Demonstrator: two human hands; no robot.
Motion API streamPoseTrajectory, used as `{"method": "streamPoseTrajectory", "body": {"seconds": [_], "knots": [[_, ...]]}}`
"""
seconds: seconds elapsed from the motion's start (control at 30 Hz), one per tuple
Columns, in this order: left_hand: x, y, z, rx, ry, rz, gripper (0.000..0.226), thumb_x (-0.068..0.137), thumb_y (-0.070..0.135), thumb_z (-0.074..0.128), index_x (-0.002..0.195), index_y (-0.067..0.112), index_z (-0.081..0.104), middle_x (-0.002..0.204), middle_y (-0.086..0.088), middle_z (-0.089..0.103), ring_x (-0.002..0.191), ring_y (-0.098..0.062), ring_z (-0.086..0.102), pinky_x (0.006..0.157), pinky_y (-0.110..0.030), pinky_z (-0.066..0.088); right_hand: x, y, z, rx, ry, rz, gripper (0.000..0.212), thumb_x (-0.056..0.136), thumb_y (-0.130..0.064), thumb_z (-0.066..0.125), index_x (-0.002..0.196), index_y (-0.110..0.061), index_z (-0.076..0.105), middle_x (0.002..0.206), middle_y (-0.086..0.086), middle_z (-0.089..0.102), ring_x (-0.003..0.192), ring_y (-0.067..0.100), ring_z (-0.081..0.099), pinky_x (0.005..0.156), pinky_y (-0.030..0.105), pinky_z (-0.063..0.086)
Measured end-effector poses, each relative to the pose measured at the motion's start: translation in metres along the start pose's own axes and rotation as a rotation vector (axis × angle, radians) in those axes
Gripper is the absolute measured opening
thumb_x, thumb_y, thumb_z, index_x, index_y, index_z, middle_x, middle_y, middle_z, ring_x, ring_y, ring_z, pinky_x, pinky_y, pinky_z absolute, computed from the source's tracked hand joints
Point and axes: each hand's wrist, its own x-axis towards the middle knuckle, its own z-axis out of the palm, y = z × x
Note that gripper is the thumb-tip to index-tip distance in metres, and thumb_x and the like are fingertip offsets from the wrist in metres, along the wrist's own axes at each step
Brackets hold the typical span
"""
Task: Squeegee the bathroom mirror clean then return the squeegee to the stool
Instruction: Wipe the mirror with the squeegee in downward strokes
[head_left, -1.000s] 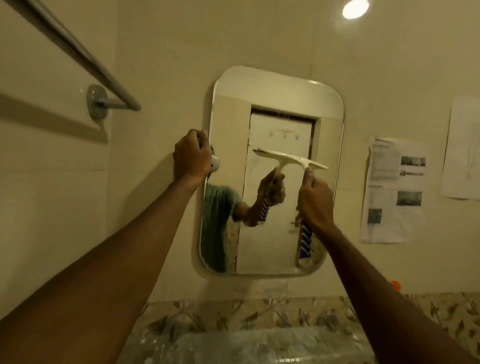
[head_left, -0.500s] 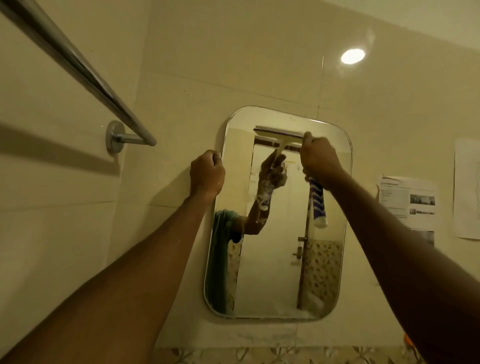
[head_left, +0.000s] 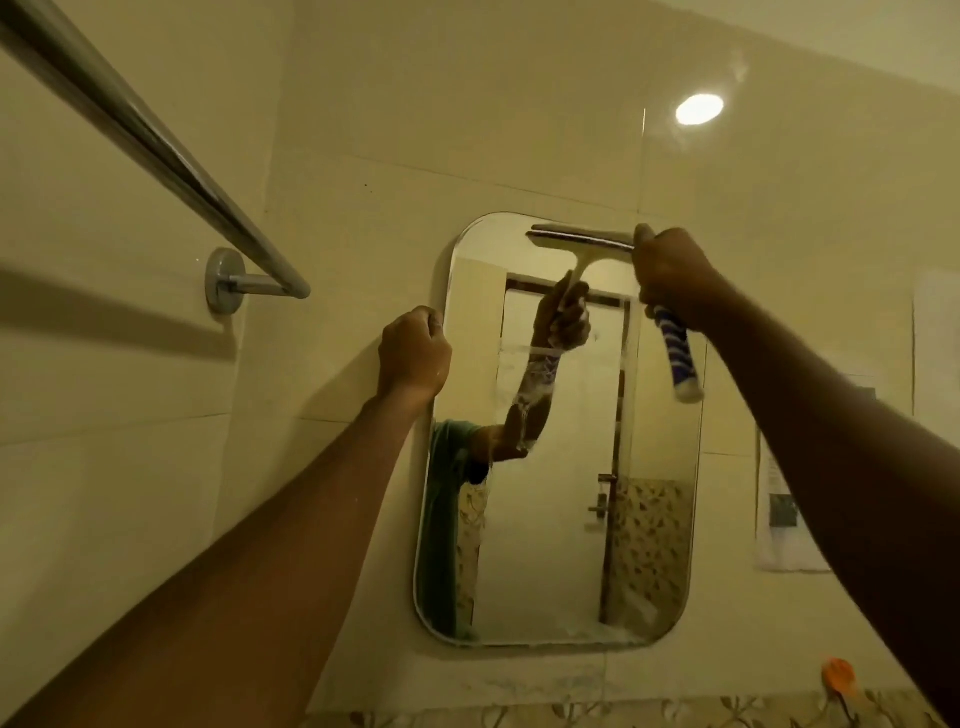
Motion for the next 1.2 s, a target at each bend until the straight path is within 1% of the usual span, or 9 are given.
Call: {"method": "streamPoseTrajectory", "body": {"seconds": [0.07,0.13,0.27,0.43,0.6,0.8,0.97,1.07,1.2], "knots": [[0.002,0.0,0.001,0.001,-0.004,-0.009,0.03,0.101,0.013,0.039,0.105,-0.001,0.064,0.105,-0.017,0.068,0.099,-0.029,0.062,0.075,-0.025,0.039,0.003,0.005,0.001,0.007,-0.019,0.03,0.037,0.104,-0.03,0.031,0.117,-0.001,0.051,0.087,0.012,0.053,0.069,0.022,0.055,0.07,0.04,0.059],[0.003,0.001,0.003,0.005,-0.001,-0.017,0.03,0.101,0.014,0.039,0.107,0.0,0.064,0.107,-0.016,0.068,0.101,-0.029,0.062,0.076,-0.025,0.041,-0.012,0.021,0.009,0.01,-0.028,0.047,0.039,0.104,-0.036,0.031,0.102,-0.003,0.053,0.073,0.007,0.052,0.057,0.016,0.052,0.05,0.03,0.05],[0.004,-0.001,0.005,0.013,0.015,-0.006,0.029,0.1,0.013,0.039,0.106,0.001,0.065,0.107,-0.017,0.068,0.101,-0.03,0.062,0.076,-0.028,0.042,-0.069,0.065,0.037,-0.008,-0.122,0.024,0.047,0.105,-0.035,0.029,0.075,-0.008,0.053,0.06,0.006,0.052,0.046,0.015,0.049,0.043,0.027,0.043],[0.001,0.001,0.0,0.005,-0.011,-0.023,0.029,0.101,0.015,0.039,0.105,0.0,0.064,0.106,-0.018,0.067,0.1,-0.031,0.062,0.078,-0.03,0.045,-0.057,0.049,0.021,-0.05,-0.117,0.046,0.045,0.104,-0.039,0.032,0.078,-0.008,0.053,0.064,0.006,0.053,0.048,0.015,0.049,0.044,0.025,0.042],[0.002,0.005,-0.005,0.049,-0.045,-0.039,0.033,0.102,0.018,0.037,0.111,0.0,0.063,0.112,-0.018,0.067,0.105,-0.031,0.06,0.075,-0.026,0.038,-0.001,0.011,0.001,0.013,-0.003,0.053,0.036,0.103,-0.036,0.032,0.102,-0.006,0.051,0.07,0.006,0.05,0.055,0.016,0.05,0.051,0.028,0.047],[0.002,0.006,-0.008,0.055,-0.07,-0.055,0.034,0.102,0.018,0.037,0.106,-0.002,0.065,0.107,-0.018,0.068,0.1,-0.031,0.061,0.071,-0.027,0.037,-0.074,0.068,0.04,-0.013,-0.14,0.058,0.04,0.105,-0.033,0.029,0.074,-0.016,0.048,0.064,0.007,0.052,0.048,0.016,0.048,0.047,0.03,0.046],[0.002,0.009,-0.011,0.046,-0.103,-0.077,0.033,0.101,0.015,0.037,0.109,-0.002,0.064,0.109,-0.019,0.068,0.1,-0.031,0.062,0.071,-0.027,0.039,-0.092,0.063,0.035,0.005,-0.181,0.105,0.048,0.104,-0.039,0.031,0.077,-0.007,0.055,0.06,0.005,0.051,0.047,0.014,0.047,0.044,0.024,0.039],[0.005,0.008,-0.012,0.038,-0.12,-0.09,0.032,0.1,0.015,0.038,0.108,0.001,0.066,0.108,-0.017,0.068,0.099,-0.03,0.064,0.072,-0.027,0.044,-0.046,0.027,0.015,0.046,-0.074,0.033,0.042,0.104,-0.037,0.032,0.079,-0.009,0.051,0.066,0.005,0.051,0.05,0.013,0.049,0.046,0.024,0.041],[0.011,0.002,-0.012,-0.017,-0.157,-0.119,0.031,0.099,0.018,0.041,0.095,0.004,0.068,0.097,-0.016,0.071,0.086,-0.028,0.067,0.076,-0.034,0.056,-0.016,0.005,0.01,0.026,-0.043,0.012,0.027,0.104,-0.03,0.032,0.097,-0.01,0.048,0.078,0.008,0.051,0.056,0.014,0.049,0.052,0.026,0.045]]}}
